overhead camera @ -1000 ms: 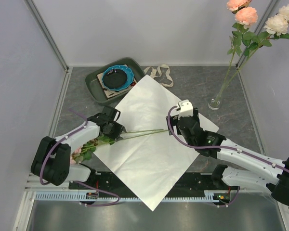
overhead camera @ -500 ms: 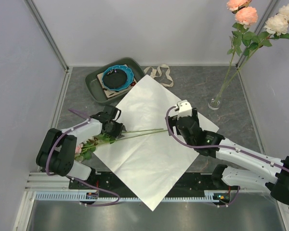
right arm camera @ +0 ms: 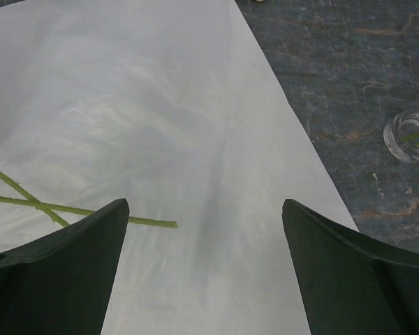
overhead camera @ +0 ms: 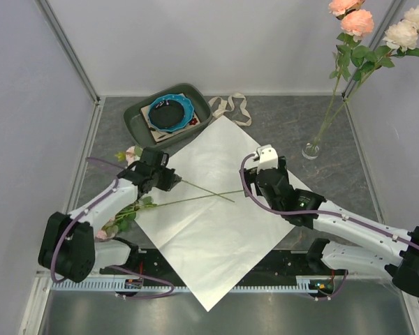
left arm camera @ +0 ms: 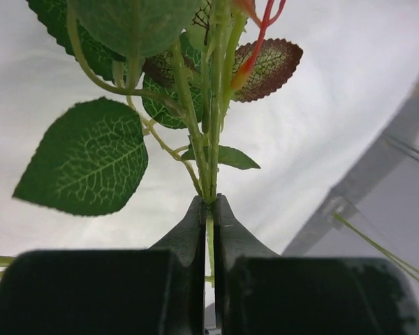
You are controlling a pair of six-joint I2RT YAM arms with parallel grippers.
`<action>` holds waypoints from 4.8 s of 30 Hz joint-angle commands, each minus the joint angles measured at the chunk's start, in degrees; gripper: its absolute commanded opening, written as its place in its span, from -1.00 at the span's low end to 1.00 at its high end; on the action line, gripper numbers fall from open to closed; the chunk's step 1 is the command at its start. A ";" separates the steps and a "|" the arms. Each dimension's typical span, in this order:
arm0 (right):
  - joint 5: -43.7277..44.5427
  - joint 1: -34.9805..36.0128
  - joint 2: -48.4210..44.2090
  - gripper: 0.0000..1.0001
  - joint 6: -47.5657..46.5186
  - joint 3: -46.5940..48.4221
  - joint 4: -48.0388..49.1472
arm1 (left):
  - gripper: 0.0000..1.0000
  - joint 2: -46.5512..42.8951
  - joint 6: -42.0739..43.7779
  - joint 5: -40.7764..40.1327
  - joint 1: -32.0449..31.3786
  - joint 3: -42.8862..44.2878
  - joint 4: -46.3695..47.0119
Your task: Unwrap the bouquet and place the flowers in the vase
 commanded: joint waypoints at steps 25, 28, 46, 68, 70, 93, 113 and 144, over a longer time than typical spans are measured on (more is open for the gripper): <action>-25.60 -2.71 6.68 0.96 4.12 13.42 1.45 | -0.96 -16.14 45.19 20.70 0.86 0.18 45.50; -38.15 -7.09 7.48 0.90 5.36 16.50 1.45 | -0.96 -15.44 48.70 32.82 0.95 2.02 46.49; -70.83 -14.93 18.55 0.43 12.39 32.24 9.19 | -0.96 -9.29 46.95 63.61 0.77 4.58 49.31; -53.96 -12.03 16.10 -1.00 12.48 31.27 8.57 | -0.57 -10.25 45.72 65.03 -0.46 5.63 47.20; -52.29 -12.12 15.57 -1.00 12.39 31.27 8.57 | -0.29 -11.12 46.33 64.76 -0.55 5.63 45.88; -1.39 -27.67 17.67 -1.00 -43.32 51.58 17.34 | -0.08 -20.88 70.51 55.27 -0.37 10.55 12.57; -24.33 -45.69 15.48 -1.00 -37.36 34.71 35.55 | -0.10 -21.42 70.16 52.80 0.77 9.15 13.45; -29.87 -50.70 13.89 -1.00 -32.96 26.96 40.65 | -0.10 -19.74 69.54 53.16 1.57 8.88 14.24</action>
